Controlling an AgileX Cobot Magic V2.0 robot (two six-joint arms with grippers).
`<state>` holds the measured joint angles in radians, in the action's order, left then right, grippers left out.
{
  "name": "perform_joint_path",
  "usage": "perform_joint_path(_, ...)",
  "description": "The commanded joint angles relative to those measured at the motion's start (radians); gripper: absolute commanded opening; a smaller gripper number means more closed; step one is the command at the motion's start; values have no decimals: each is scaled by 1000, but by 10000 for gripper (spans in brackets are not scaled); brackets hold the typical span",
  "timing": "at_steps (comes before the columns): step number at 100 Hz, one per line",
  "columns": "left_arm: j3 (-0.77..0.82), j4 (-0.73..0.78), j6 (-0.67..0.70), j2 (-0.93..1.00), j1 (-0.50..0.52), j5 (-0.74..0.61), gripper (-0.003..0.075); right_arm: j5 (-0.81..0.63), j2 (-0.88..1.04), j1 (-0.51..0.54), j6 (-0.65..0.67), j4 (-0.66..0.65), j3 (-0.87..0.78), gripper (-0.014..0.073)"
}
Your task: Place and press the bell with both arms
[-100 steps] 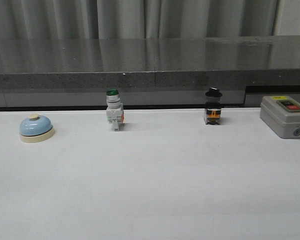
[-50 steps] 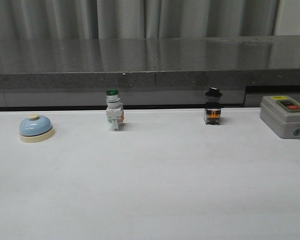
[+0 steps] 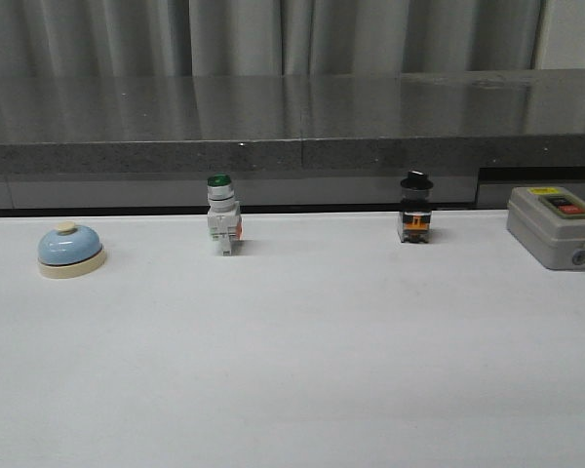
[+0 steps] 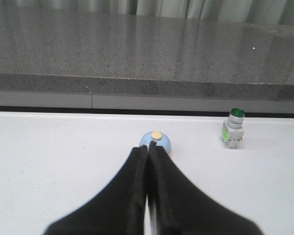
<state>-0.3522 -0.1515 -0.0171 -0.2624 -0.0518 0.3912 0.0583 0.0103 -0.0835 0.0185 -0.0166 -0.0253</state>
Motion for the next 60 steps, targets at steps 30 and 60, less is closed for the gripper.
perform_joint_path(30, -476, -20, 10, -467, 3, 360, -20, -85, 18, 6, -9, 1, 14, -60)
perform_joint_path(60, -545, -20, -5, -652, 3, 363, -20, -85, 18, 6, -9, 1, 14, -60)
